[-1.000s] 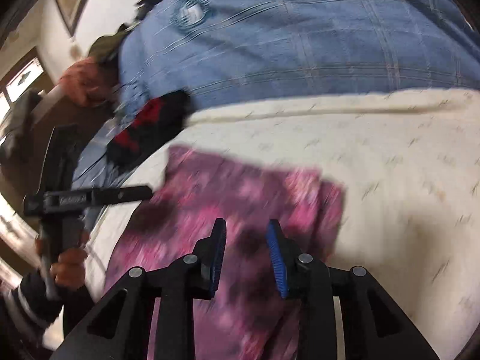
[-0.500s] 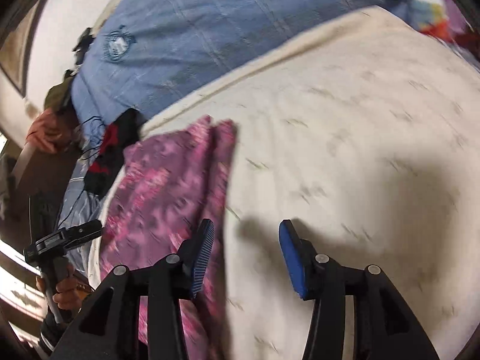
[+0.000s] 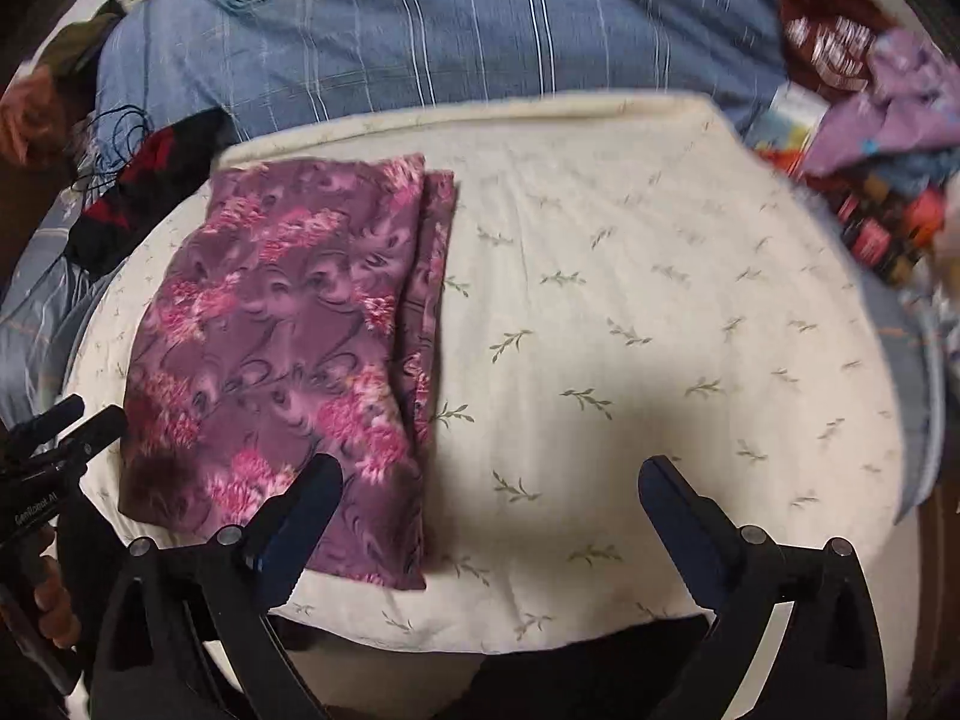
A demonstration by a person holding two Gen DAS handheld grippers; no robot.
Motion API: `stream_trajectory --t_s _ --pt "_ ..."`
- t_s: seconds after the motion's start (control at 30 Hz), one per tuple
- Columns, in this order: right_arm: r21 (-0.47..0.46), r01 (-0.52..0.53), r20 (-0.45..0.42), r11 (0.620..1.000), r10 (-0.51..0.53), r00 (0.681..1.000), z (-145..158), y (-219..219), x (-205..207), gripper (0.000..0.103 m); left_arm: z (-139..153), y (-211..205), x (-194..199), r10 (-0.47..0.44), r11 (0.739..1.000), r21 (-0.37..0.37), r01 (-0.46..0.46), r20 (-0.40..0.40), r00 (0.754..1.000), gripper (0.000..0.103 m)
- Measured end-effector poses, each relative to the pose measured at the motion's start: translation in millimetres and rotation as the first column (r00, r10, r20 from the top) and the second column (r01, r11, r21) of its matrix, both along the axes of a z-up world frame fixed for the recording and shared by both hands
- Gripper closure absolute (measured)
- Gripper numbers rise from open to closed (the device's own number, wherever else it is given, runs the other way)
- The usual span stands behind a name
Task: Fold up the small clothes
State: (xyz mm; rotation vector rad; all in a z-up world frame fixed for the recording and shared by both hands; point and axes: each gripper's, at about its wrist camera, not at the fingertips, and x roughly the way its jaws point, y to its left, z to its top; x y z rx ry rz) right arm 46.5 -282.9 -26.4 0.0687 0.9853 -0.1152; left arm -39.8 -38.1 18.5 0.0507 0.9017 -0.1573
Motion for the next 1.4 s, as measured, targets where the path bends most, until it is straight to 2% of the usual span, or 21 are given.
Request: stream_trajectory --t_s 0.17,0.5,0.73,0.93,1.1,1.4 --pt "-0.045 -0.032 0.082 0.998 0.035 0.996 13.9 15.5 -26.9 0.001 1.2 -9.0 -19.1 -0.037 0.995 0.092 0.033 0.034 0.999 0.016" --pt "-0.119 -0.041 0.211 0.992 0.065 0.975 35.1 36.1 -66.2 0.001 4.9 -23.0 -46.8 -0.058 0.996 0.069 0.056 0.028 0.998 0.016" --pt "-0.111 0.0 0.211 0.994 0.023 0.977 34.1 27.4 -81.9 0.001 10.9 -33.8 -64.6 -0.107 0.994 0.042 0.105 0.058 0.993 0.016" --pt "-0.09 0.039 0.224 0.995 -0.018 0.975 36.8 19.7 -89.2 0.001 12.9 -46.0 -70.1 -0.152 0.988 0.018 0.151 0.04 0.988 0.016" --pt "-0.082 0.064 0.234 0.995 -0.044 0.971 41.3 11.9 -89.8 0.001 19.7 -58.0 -78.4 -0.186 0.982 -0.024 0.188 0.062 0.981 0.016" --pt "-0.095 0.084 0.236 0.992 -0.059 0.97 43.3 2.9 -89.2 0.001 21.4 -64.8 -80.3 -0.172 0.985 -0.001 0.172 0.077 0.982 0.015"
